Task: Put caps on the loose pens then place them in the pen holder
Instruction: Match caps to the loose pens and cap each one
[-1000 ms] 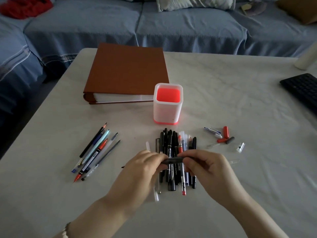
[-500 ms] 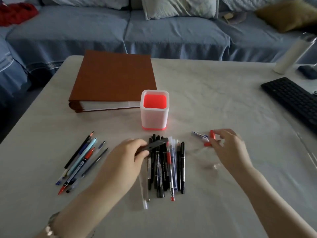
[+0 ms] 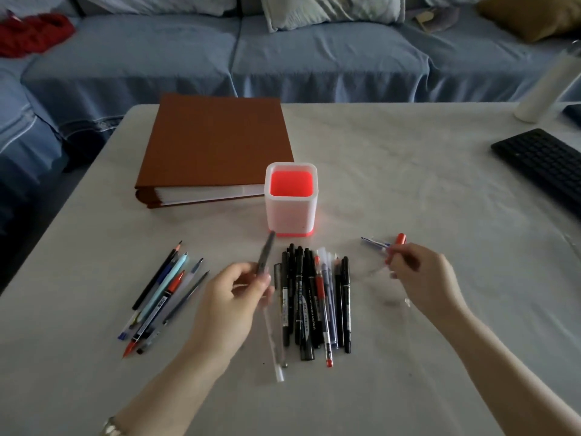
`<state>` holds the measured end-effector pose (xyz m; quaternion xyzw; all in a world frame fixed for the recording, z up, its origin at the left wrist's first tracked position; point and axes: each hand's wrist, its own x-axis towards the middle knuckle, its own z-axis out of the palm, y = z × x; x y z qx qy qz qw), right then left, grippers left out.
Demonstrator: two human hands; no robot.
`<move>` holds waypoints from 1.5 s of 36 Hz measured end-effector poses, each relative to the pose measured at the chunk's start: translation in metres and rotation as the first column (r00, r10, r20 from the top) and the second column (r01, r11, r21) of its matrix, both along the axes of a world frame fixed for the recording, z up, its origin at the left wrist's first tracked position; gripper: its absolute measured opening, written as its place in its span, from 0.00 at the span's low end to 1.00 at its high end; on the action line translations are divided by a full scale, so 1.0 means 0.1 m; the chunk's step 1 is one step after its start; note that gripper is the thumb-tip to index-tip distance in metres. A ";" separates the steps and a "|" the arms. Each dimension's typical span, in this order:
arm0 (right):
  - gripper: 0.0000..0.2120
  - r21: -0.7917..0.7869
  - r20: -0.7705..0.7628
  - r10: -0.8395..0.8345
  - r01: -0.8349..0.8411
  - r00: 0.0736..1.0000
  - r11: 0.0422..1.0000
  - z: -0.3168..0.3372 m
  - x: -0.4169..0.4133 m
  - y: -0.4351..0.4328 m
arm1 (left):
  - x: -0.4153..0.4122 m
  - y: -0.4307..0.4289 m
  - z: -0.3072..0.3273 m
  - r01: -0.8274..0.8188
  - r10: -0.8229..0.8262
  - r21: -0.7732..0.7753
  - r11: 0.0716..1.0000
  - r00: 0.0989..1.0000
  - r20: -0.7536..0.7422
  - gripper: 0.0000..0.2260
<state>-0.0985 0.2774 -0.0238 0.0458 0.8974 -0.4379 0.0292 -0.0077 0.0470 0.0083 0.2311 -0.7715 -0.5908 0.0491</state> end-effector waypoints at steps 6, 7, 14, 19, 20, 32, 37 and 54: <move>0.13 -0.696 0.299 0.073 0.165 0.952 0.699 0.30 0.37 -0.38 | -0.16 0.09 0.15 -0.275 0.237 0.877 0.394 0.952 0.192 0.07; 0.13 -0.714 0.300 0.083 0.165 0.950 0.681 0.32 0.43 -0.42 | -0.15 0.09 0.15 -0.259 0.238 0.889 0.378 0.955 0.177 0.07; 0.14 -0.757 0.288 0.187 0.103 0.939 0.645 0.40 0.66 -0.55 | -0.02 0.03 0.19 -0.156 0.234 0.904 0.398 0.970 0.065 0.07; 0.12 -0.730 0.275 0.188 0.078 0.943 0.679 0.44 0.76 -0.60 | 0.08 -0.05 0.15 -0.166 0.234 0.894 0.416 0.970 0.071 0.10; 0.12 -0.727 0.272 0.187 0.074 0.944 0.682 0.45 0.77 -0.61 | 0.09 -0.06 0.14 -0.166 0.239 0.894 0.417 0.969 0.068 0.10; 0.12 -0.664 0.148 0.163 -0.024 0.976 0.747 0.52 0.85 -0.70 | 0.21 -0.03 0.15 -0.143 0.261 0.886 0.440 0.965 0.026 0.09; 0.13 -0.671 0.126 0.156 -0.031 0.980 0.740 0.52 0.86 -0.74 | 0.23 -0.01 0.17 -0.125 0.261 0.889 0.440 0.965 0.006 0.08; 0.12 -0.134 -0.135 0.422 -0.439 0.896 0.889 0.29 0.85 -0.57 | 0.33 -0.03 0.11 -0.146 0.125 0.684 0.714 0.989 0.080 0.09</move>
